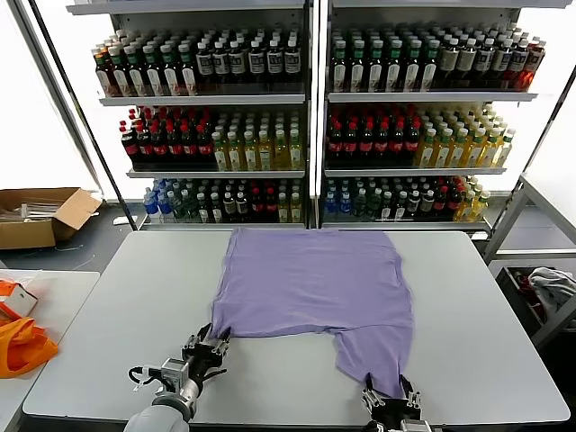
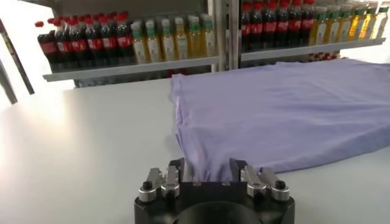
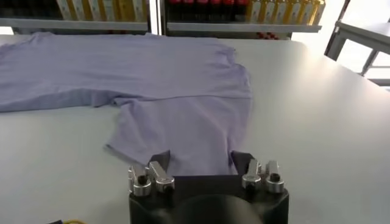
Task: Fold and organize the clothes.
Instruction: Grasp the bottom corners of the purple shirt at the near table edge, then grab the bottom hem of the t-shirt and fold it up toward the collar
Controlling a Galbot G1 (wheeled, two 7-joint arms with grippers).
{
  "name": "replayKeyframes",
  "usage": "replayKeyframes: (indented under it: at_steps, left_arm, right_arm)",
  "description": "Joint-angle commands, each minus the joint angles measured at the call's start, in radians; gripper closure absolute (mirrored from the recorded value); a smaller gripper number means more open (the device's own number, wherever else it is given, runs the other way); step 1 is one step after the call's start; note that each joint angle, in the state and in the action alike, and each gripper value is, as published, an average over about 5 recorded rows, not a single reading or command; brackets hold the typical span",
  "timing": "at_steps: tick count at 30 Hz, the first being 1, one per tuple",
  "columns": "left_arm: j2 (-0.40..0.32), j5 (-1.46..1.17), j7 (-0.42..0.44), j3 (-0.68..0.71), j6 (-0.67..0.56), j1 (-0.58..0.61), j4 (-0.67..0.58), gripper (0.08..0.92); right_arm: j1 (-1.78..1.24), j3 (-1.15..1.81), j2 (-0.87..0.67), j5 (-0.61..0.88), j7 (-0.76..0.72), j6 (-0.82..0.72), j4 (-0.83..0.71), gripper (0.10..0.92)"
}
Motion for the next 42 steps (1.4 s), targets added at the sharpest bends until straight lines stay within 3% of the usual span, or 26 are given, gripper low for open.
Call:
replayKeyframes:
  at_steps: [1,9,13,20,26,33,42]
  left_arm:
    - [-0.002,-0.001,0.003,0.013,0.003,0.005,-0.001,0.657]
    - [-0.002,0.001,0.007,0.014,-0.001,0.012,-0.013,0.879]
    - [-0.007,-0.002,0.010,0.016,-0.019,0.008,-0.015,0.916]
    - [-0.029,-0.033,0.007,0.015,-0.081,-0.026,-0.007,0.916]
    - [-0.050,-0.068,-0.010,0.016,-0.141,-0.093,0.021,0.916]
    - [-0.044,-0.119,-0.021,0.029,-0.204,-0.192,0.097,0.916]
    - [-0.043,-0.142,-0.019,0.071,-0.192,-0.334,0.225,0.916]
  right_arm:
    - [-0.006,0.000,0.002,0.009,0.003,0.004,-0.001,0.585]
    - [-0.001,0.021,-0.003,0.008,-0.015,0.027,0.002,0.819]
    - [0.021,0.042,0.002,0.004,-0.036,0.038,0.008,0.904]
    - [0.089,0.088,0.011,-0.032,-0.080,0.053,0.026,0.914]
    - [0.190,0.118,0.014,-0.216,-0.129,0.110,0.010,0.914]
    - [0.307,0.146,0.006,-0.222,-0.169,0.157,-0.069,0.914]
    - [0.470,0.125,0.006,-0.215,-0.197,0.156,-0.222,0.914]
